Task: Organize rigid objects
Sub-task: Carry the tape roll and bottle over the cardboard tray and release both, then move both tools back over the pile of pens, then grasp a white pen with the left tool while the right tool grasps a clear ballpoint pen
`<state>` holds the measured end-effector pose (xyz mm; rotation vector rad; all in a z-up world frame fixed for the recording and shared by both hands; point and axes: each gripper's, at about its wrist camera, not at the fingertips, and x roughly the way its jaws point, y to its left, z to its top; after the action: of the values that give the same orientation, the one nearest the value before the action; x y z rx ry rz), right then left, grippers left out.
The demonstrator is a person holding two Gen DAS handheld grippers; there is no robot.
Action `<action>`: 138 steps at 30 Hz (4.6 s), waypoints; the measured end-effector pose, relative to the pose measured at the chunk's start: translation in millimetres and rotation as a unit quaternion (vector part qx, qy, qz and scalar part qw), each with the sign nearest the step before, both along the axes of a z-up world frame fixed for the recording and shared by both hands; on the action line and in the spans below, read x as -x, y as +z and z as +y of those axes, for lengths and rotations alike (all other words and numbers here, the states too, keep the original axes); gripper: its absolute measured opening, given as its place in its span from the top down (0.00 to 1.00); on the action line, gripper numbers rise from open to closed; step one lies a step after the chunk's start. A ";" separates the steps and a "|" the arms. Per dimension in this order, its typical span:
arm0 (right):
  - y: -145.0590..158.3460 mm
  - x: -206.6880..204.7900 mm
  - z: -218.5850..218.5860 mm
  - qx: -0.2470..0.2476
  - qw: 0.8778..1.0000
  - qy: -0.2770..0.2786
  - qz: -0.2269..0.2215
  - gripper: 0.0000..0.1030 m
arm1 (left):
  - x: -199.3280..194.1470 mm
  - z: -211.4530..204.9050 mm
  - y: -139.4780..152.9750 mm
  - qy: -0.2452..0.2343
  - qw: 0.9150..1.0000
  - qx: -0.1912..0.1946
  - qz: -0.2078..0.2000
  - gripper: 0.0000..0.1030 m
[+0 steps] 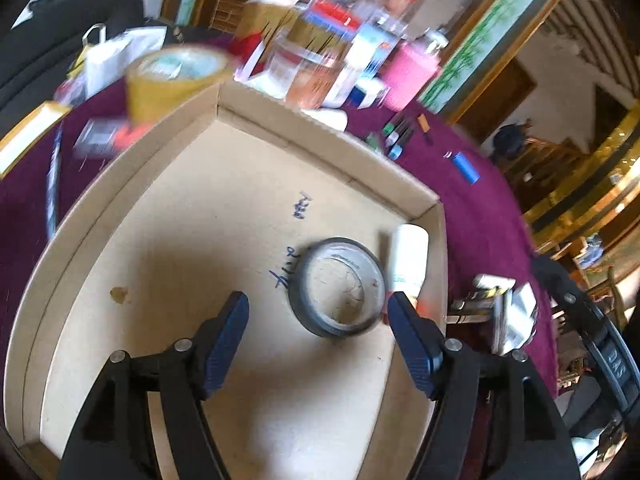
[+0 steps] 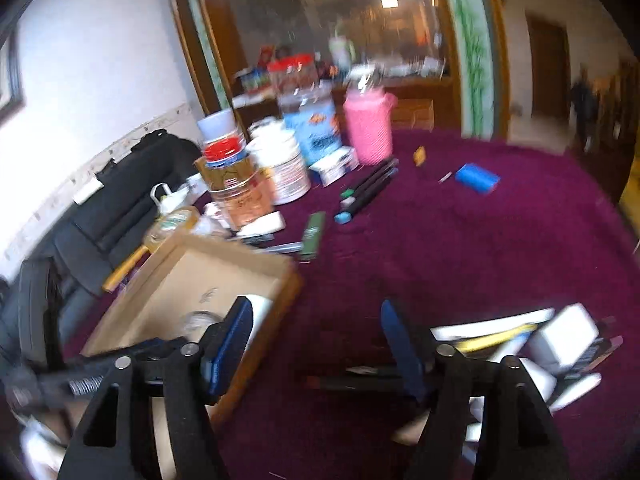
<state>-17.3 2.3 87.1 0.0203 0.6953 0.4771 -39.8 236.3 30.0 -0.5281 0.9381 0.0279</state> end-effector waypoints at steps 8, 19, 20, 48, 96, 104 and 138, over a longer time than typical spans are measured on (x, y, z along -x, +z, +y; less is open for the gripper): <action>4.5 15.9 -68.3 -0.038 0.996 -0.078 -0.016 0.29 | 35.3 8.0 55.8 0.007 0.995 0.004 -0.100 0.30; 12.1 78.2 -137.5 0.001 0.991 -0.133 -0.028 0.29 | 58.0 -80.9 115.2 -0.112 0.972 0.030 -0.205 0.20; 16.4 92.2 -145.6 0.024 0.990 -0.137 -0.035 0.29 | 55.6 -92.7 113.8 -0.135 0.968 0.043 -0.207 0.20; 2.0 210.0 -310.9 0.092 0.970 -0.211 0.078 0.23 | 54.0 -198.7 61.7 -0.255 0.960 -0.018 -0.113 0.20; -43.3 11.7 -225.4 0.000 0.983 -0.182 0.040 0.15 | -10.5 -221.9 5.0 -0.324 0.937 -0.127 -0.012 0.67; -45.9 11.0 -225.7 -0.003 0.981 -0.187 0.045 0.15 | -48.0 -219.6 -21.7 -0.284 0.954 -0.096 0.001 0.63; -55.0 4.5 -229.7 -0.018 0.980 -0.186 0.075 0.15 | -54.1 -252.1 -7.5 -0.335 0.906 -0.259 0.002 0.93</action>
<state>-21.8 -227.4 32.1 0.2192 0.8102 0.1299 14.3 -15.7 22.5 0.3046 1.0278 -0.3358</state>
